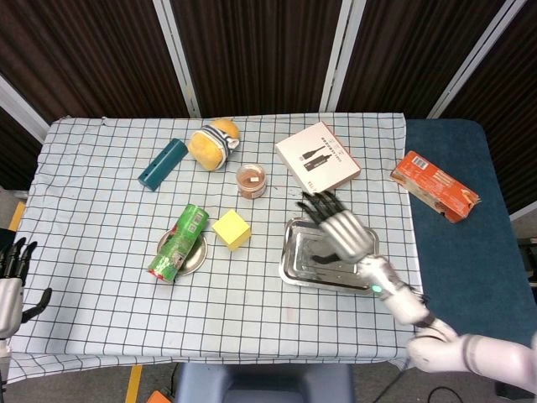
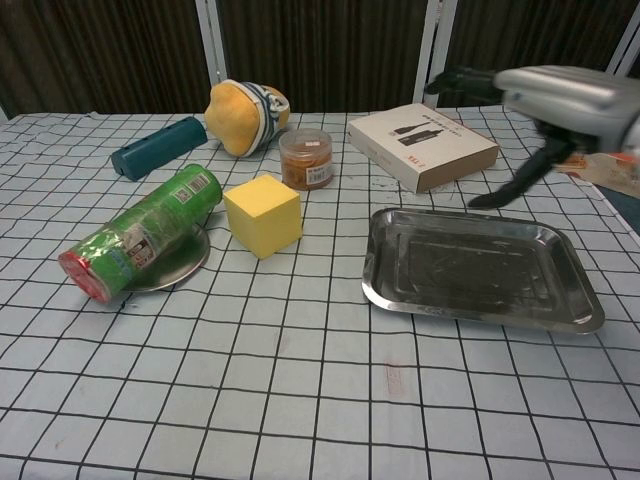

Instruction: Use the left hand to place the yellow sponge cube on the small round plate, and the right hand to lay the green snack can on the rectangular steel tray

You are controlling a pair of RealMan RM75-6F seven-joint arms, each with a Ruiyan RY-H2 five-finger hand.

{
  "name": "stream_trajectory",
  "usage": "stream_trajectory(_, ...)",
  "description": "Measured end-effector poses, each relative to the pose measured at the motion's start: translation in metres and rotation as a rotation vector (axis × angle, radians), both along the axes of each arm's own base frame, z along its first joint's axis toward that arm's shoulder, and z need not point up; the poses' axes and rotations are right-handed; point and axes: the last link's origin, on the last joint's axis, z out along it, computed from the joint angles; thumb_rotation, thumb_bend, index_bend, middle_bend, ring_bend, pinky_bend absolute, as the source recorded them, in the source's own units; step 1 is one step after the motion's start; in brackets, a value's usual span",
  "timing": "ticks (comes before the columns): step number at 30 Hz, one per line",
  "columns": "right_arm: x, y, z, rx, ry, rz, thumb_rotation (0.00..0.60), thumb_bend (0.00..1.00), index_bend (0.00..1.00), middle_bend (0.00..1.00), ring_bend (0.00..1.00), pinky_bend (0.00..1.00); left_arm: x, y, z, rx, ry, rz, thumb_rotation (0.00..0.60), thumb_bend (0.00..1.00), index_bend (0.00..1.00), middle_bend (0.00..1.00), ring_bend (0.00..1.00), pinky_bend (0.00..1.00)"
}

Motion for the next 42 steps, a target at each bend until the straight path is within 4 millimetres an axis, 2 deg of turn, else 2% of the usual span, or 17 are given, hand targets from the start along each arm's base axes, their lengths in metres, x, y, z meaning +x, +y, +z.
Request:
stream_trajectory(2, -0.036, 0.019, 0.030, -0.072, 0.051, -0.068, 0.600, 0.06, 0.00, 0.00, 0.00, 0.00, 0.003, 0.001, -0.003, -0.001, 0.005, -0.003, 0.600, 0.33, 0.00, 0.00, 0.00, 0.12)
stream_trajectory(5, -0.074, 0.044, 0.059, -0.193, 0.133, -0.142, 0.600, 0.05, 0.00, 0.00, 0.00, 0.00, 0.009, 0.005, -0.006, -0.009, 0.002, -0.017, 0.600, 0.33, 0.00, 0.00, 0.00, 0.12)
stream_trajectory(8, -0.105, 0.072, 0.074, -0.286, 0.185, -0.227, 0.600, 0.05, 0.00, 0.00, 0.00, 0.00, 0.018, 0.010, -0.009, -0.016, -0.014, -0.043, 0.600, 0.34, 0.00, 0.00, 0.00, 0.12)
stream_trajectory(12, -0.132, 0.102, 0.086, -0.374, 0.208, -0.319, 0.600, 0.05, 0.00, 0.00, 0.00, 0.00, 0.035, 0.017, -0.013, -0.036, -0.051, -0.086, 0.600, 0.35, 0.00, 0.00, 0.00, 0.12)
stream_trajectory(18, -0.145, 0.124, 0.097, -0.495, 0.127, -0.348, 0.600, 0.05, 0.00, 0.00, 0.00, 0.00, 0.063, 0.031, -0.025, -0.118, -0.127, -0.124, 0.600, 0.34, 0.00, 0.00, 0.00, 0.10)
stream_trajectory(23, -0.145, 0.136, 0.101, -0.509, 0.047, -0.315, 0.600, 0.05, 0.00, 0.00, 0.00, 0.00, 0.091, 0.044, -0.041, -0.207, -0.163, -0.117, 0.600, 0.34, 0.00, 0.00, 0.00, 0.09)
stream_trajectory(35, -0.147, 0.137, 0.105, -0.492, 0.011, -0.295, 0.600, 0.05, 0.00, 0.00, 0.00, 0.00, 0.151, 0.070, -0.088, -0.338, -0.201, -0.107, 0.600, 0.34, 0.00, 0.00, 0.00, 0.09)
stream_trajectory(42, -0.146, 0.138, 0.107, -0.506, -0.011, -0.272, 0.600, 0.05, 0.00, 0.00, 0.00, 0.00, 0.170, 0.073, -0.110, -0.386, -0.227, -0.086, 0.600, 0.34, 0.00, 0.00, 0.00, 0.10)
